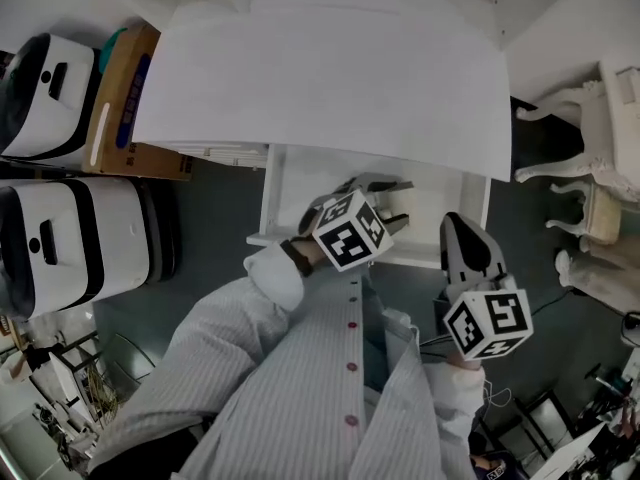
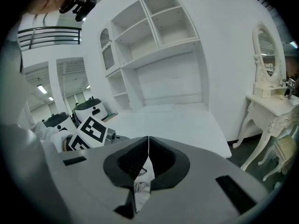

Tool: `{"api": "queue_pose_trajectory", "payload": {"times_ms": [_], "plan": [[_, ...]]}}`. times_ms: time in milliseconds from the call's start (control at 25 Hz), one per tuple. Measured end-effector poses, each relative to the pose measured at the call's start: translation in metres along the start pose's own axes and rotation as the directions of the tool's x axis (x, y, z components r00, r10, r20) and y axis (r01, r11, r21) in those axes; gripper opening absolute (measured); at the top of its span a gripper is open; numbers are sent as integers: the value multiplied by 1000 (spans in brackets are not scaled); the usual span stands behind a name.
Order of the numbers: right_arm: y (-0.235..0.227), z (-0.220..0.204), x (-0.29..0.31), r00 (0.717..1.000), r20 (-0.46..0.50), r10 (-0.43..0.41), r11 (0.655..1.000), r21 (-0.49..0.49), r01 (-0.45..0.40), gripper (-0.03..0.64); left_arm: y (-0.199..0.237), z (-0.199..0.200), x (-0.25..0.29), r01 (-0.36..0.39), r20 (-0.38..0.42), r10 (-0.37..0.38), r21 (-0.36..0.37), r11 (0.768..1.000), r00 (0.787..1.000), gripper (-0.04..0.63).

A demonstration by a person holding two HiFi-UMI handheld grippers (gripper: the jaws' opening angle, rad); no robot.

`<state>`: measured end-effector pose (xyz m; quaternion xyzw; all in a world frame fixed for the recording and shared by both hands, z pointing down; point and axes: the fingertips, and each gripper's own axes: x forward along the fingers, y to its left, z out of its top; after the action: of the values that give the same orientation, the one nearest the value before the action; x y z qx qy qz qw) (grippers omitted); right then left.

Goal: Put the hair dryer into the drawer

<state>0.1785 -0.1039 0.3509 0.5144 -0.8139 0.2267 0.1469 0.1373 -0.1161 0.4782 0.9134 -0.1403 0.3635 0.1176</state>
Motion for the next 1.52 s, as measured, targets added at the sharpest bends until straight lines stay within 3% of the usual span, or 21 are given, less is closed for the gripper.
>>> {"api": "queue_pose_trajectory", "payload": {"times_ms": [120,240,400,560,760,1080,1520], "plan": [[6,23,-5,998,56,26,1000,-7,-26,12,5,31,-30,-52,102,54,-21,998,993,224],[15,43,-10,994,101,51,998,-26,-49,12,8,60,-64,-100,208,109,-53,994,972,196],[23,71,-15,985,152,79,995,-67,-70,12,13,98,-109,-164,342,185,-89,982,921,161],[32,99,-24,968,228,104,992,-93,-85,12,10,131,-149,-171,462,202,-109,979,864,103],[43,124,-35,948,291,127,984,-155,-85,12,-5,158,-182,-199,532,206,-72,977,821,32],[50,134,-47,940,304,155,978,-182,-103,12,-18,172,-198,-177,568,212,-117,977,795,9],[55,126,-50,943,285,171,975,-185,-121,12,-23,170,-206,-167,583,219,-142,976,783,9]]}}
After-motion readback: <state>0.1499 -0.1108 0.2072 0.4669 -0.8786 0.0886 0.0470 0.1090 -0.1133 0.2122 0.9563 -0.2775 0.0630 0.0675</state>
